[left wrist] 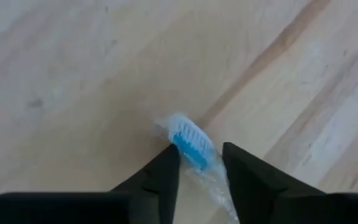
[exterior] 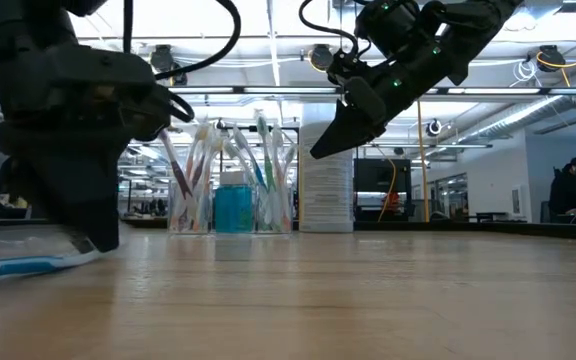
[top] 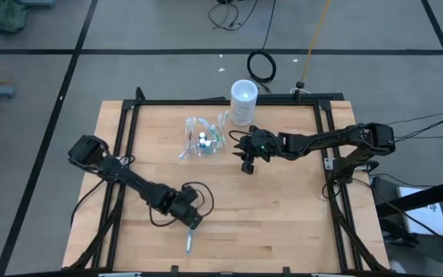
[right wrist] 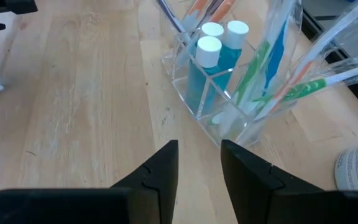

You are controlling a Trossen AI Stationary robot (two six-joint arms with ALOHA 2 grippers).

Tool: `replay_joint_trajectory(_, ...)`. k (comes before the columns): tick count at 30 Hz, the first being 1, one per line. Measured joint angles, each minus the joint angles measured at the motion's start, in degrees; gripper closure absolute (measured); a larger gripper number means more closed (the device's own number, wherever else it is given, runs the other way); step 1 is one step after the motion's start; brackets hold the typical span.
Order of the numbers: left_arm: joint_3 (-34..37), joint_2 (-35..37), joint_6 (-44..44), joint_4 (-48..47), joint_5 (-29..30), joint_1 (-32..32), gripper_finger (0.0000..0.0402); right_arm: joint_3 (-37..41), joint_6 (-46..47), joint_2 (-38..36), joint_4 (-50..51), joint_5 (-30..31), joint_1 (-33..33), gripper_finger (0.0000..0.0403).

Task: Pick & Place toothbrushing station
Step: Put the blue toothbrush into the transparent organizer

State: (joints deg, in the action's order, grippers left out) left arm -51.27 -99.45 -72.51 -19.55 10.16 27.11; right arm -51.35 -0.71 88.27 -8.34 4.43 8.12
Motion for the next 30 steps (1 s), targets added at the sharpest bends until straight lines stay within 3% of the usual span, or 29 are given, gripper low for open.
replay_joint_trajectory(7,0.24,0.69,4.09,0.02,4.97,-1.31,0.0314,0.00,0.00,0.00,0.00,0.00,0.00,0.0291)
replay_joint_trajectory(17,0.22,9.46,13.60,-1.16,11.69,-1.81,0.0320,0.00,0.01,0.00,0.00,0.00,0.00,0.0291)
replay_joint_trajectory(20,0.21,14.10,17.38,-1.96,17.74,-2.03,0.0323,0.00,0.01,0.00,-0.01,0.00,0.00,0.0291)
replay_joint_trajectory(25,0.11,23.34,26.97,-2.73,33.37,-2.91,0.0325,0.00,0.00,0.00,-0.07,0.02,0.00,0.0291)
replay_joint_trajectory(30,0.11,29.72,38.94,-2.86,42.01,-5.42,0.0325,0.00,-0.01,0.00,-0.26,0.00,0.00,0.0291)
